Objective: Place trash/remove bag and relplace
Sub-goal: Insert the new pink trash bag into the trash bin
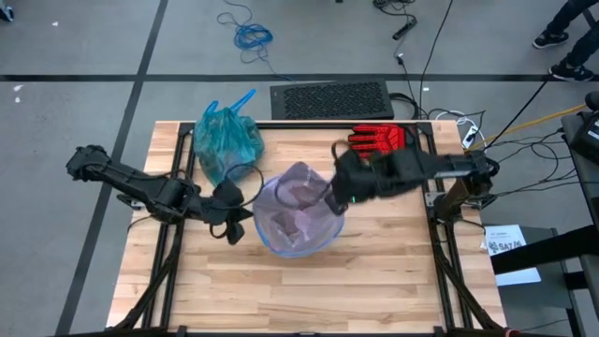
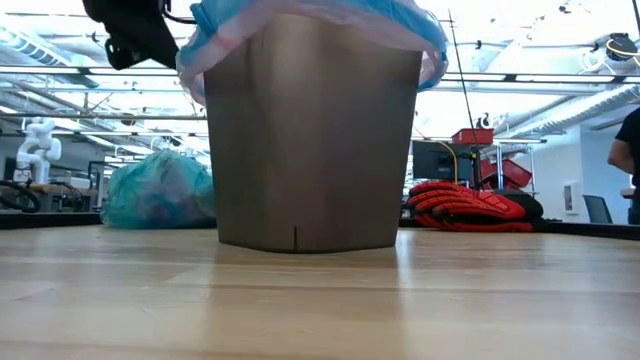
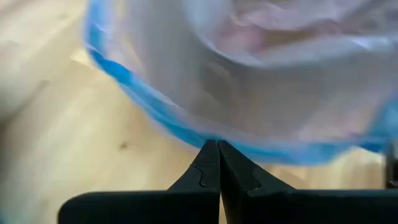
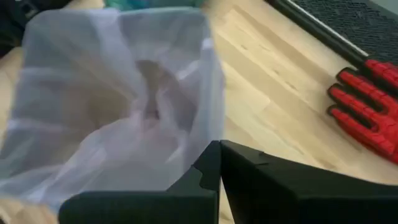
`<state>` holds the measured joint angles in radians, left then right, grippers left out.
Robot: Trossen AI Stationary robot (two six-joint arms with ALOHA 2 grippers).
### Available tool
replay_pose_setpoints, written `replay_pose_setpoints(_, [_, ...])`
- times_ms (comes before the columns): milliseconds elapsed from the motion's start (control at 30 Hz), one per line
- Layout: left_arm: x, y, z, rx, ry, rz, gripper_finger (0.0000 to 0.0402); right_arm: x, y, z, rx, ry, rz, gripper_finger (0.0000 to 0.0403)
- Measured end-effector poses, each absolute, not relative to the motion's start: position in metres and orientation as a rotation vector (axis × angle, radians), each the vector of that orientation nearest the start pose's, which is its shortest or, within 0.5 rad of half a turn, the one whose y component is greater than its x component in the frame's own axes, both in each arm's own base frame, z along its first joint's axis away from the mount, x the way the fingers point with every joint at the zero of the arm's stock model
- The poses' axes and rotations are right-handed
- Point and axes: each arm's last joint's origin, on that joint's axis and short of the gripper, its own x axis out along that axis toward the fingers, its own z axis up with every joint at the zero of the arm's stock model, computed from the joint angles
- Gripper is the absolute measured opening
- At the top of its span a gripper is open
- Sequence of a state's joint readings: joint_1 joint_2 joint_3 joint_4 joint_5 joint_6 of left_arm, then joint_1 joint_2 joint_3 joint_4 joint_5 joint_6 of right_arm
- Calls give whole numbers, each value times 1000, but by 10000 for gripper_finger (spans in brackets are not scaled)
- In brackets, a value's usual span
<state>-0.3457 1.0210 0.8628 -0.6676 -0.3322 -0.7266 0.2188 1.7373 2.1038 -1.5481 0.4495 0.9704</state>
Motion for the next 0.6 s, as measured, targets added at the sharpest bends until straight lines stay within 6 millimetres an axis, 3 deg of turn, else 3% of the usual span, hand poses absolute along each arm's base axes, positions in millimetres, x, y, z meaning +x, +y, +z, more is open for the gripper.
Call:
replay_pose_setpoints(133, [195, -44, 279, -404, 718, 337, 0, 304, 22, 416, 526, 953, -760, 0])
replay_pose_setpoints(300, [205, -26, 274, -367, 725, 395, 0, 311, 2, 395, 562, 1076, -771, 0])
replay_pose_setpoints(467, [218, -11, 272, -346, 703, 399, 0, 317, 3, 357, 672, 1264, -719, 0])
replay_pose_setpoints(600, [228, 4, 269, -332, 692, 398, 0, 329, 19, 347, 756, 1245, -571, 0])
